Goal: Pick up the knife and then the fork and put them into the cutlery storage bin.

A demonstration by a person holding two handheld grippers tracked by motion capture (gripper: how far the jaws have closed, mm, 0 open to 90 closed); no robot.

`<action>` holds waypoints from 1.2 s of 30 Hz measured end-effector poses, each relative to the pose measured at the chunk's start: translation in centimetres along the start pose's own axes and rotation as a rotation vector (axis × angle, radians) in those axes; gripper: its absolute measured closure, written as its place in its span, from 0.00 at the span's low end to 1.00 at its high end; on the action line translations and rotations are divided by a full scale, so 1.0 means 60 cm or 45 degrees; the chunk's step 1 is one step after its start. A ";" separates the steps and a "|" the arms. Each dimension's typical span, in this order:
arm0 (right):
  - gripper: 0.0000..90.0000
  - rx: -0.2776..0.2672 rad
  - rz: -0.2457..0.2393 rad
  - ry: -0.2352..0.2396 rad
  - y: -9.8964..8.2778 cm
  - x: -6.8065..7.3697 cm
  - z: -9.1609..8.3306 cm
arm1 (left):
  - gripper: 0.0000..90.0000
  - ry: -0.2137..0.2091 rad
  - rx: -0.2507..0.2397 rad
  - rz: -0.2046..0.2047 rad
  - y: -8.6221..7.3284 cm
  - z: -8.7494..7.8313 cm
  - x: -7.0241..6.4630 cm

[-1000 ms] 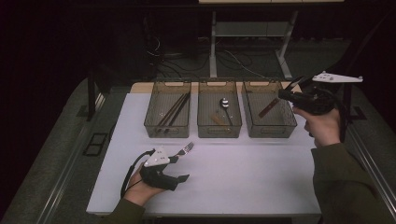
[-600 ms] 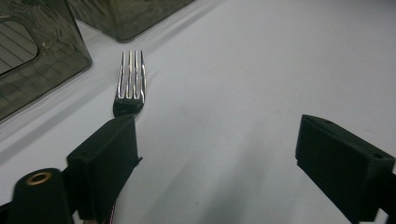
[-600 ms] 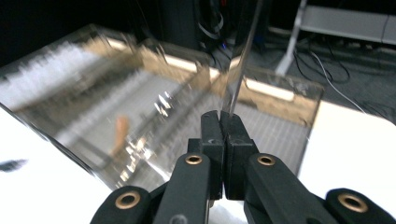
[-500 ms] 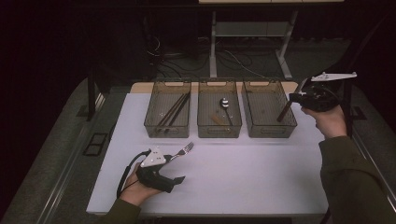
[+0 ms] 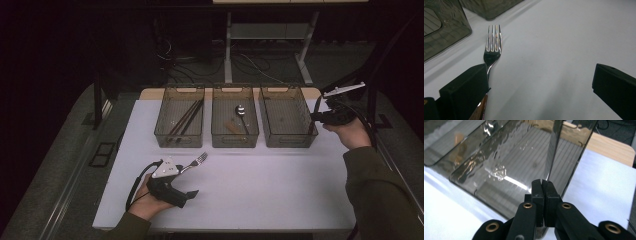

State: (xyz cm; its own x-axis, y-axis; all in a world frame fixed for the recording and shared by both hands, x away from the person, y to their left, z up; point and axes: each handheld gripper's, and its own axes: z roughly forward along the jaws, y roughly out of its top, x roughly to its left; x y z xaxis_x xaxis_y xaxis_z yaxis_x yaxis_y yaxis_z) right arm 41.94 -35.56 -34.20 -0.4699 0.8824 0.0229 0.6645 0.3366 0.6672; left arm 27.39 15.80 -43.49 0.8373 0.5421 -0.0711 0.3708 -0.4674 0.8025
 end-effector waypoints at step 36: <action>0.52 0.006 0.030 0.029 0.041 0.019 0.132 | 0.00 -0.006 0.011 0.007 0.000 -0.003 0.004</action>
State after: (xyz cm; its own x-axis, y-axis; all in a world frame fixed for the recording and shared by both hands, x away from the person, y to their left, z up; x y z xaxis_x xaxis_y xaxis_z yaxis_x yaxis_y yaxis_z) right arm 47.66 -31.14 -38.40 -0.4672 0.8824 0.0559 0.6782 0.3172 0.6629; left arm 27.52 16.05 -43.44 0.8409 0.5366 -0.0696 0.3701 -0.4765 0.7975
